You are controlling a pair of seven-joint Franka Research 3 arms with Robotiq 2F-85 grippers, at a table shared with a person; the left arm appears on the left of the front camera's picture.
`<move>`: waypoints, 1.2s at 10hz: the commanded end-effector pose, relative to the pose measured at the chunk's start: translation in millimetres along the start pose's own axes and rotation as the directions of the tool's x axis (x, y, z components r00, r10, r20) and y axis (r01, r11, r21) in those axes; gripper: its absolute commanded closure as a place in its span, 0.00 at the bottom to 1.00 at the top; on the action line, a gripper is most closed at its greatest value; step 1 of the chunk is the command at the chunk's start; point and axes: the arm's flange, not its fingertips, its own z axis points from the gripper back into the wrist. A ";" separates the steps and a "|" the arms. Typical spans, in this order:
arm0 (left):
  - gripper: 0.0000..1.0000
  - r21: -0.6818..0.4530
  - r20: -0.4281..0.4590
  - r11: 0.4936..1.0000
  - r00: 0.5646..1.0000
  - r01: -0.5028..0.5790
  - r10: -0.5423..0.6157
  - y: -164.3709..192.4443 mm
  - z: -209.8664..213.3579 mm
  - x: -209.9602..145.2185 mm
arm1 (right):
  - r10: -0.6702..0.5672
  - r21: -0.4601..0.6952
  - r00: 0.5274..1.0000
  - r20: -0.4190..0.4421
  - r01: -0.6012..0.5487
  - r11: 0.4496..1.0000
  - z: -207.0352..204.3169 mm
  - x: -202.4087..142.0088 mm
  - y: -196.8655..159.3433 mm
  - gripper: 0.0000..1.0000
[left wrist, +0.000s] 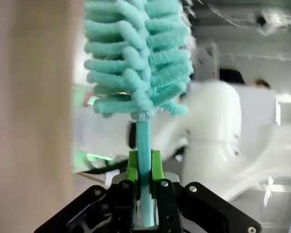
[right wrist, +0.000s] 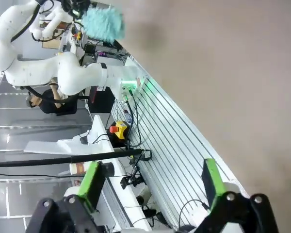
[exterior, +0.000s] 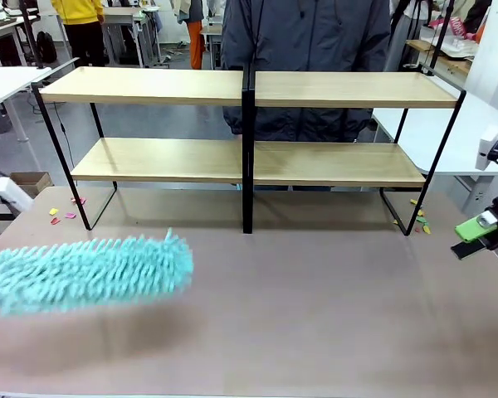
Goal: Clean the shelves.
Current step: Place the Duster on the table.
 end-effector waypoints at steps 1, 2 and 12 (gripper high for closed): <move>0.87 0.073 0.068 0.993 0.994 -0.094 0.089 3.3 -3.4 13.0 | 0.040 0.064 0.999 0.013 -0.041 0.997 -8.7 7.9 12.4 0.00; 0.87 0.057 0.061 0.995 0.995 -0.078 0.074 14.2 -3.3 14.6 | 0.040 0.064 0.999 0.013 -0.041 0.997 -8.7 7.9 12.4 0.00; 0.00 0.375 0.219 0.896 0.962 -0.238 0.164 11.9 22.0 4.9 | 0.040 0.064 0.999 0.013 -0.041 0.997 -8.7 7.9 12.4 0.00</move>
